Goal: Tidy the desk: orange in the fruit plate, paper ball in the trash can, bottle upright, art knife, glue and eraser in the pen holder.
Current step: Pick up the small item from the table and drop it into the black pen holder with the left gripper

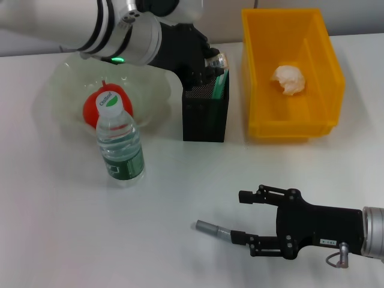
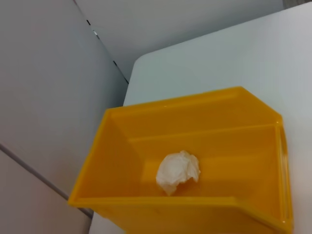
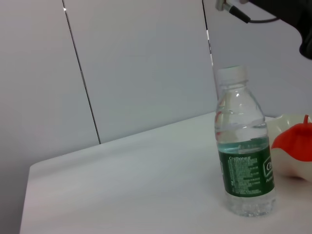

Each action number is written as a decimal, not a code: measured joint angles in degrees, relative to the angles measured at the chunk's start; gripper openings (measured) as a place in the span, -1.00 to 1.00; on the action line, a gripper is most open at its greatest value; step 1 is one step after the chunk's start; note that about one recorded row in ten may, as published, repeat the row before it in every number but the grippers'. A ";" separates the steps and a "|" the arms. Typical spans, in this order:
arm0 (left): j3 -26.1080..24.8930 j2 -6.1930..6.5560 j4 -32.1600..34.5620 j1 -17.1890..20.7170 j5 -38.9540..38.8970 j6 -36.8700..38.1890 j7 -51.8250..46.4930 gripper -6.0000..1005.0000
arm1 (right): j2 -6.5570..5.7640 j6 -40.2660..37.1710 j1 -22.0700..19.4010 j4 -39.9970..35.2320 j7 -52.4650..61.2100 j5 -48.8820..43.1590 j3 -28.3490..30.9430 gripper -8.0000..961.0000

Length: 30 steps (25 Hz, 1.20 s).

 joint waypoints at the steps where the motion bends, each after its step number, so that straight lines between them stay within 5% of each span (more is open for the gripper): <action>1: 0.05 0.00 -0.33 -0.04 0.00 -0.20 -0.01 -0.38 | 0.03 -0.03 -0.07 0.00 0.00 0.00 0.00 0.64; 30: 3.62 0.01 -0.43 0.41 2.75 -3.75 -1.95 -0.34 | 0.05 -0.48 0.07 0.00 0.59 -0.74 0.00 0.64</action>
